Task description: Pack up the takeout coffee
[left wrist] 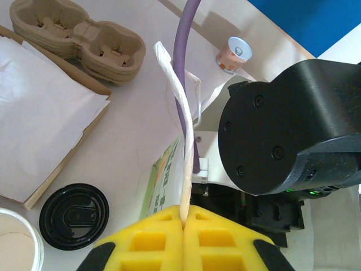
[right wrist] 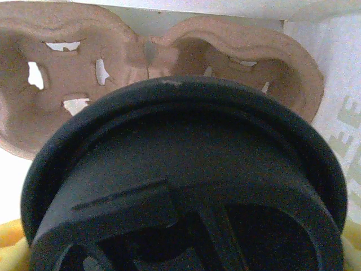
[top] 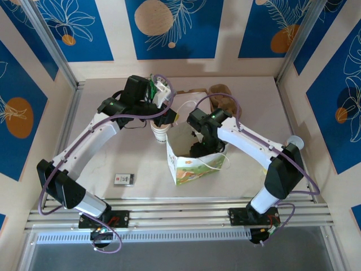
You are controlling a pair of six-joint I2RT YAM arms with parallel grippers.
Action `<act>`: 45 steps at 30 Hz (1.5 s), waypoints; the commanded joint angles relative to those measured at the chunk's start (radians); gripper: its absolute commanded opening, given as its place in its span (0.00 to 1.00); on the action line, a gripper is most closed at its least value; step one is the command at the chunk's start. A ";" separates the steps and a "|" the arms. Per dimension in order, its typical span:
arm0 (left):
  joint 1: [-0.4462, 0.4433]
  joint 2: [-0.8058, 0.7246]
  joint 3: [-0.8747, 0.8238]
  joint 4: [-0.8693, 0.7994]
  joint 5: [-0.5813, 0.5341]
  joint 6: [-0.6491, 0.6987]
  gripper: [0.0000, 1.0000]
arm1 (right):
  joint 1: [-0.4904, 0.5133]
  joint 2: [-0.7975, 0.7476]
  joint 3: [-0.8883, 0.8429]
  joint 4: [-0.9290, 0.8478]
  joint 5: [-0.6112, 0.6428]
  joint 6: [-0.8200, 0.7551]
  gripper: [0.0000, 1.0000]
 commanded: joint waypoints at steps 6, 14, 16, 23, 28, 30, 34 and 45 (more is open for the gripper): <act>-0.013 -0.042 -0.010 0.002 0.049 0.034 0.00 | -0.012 0.030 -0.069 0.021 -0.037 0.032 0.76; -0.015 -0.046 -0.009 0.001 0.048 0.039 0.00 | -0.016 0.037 -0.105 0.039 -0.032 0.039 0.76; -0.014 -0.047 -0.011 0.001 0.048 0.039 0.00 | -0.022 0.040 -0.114 0.045 -0.032 0.039 0.76; -0.015 -0.049 -0.010 0.000 0.051 0.041 0.00 | -0.037 0.040 -0.149 0.068 -0.037 0.042 0.76; -0.015 -0.051 -0.011 0.001 0.056 0.043 0.00 | -0.043 0.043 -0.171 0.090 -0.041 0.045 0.76; -0.015 -0.051 -0.011 0.000 0.057 0.043 0.00 | -0.044 0.044 -0.179 0.098 -0.040 0.045 0.76; -0.014 -0.054 -0.012 0.001 0.056 0.045 0.00 | -0.046 0.043 -0.190 0.113 -0.038 0.051 0.76; -0.015 -0.058 -0.011 -0.003 0.052 0.050 0.00 | -0.058 0.044 -0.212 0.128 -0.018 0.069 0.76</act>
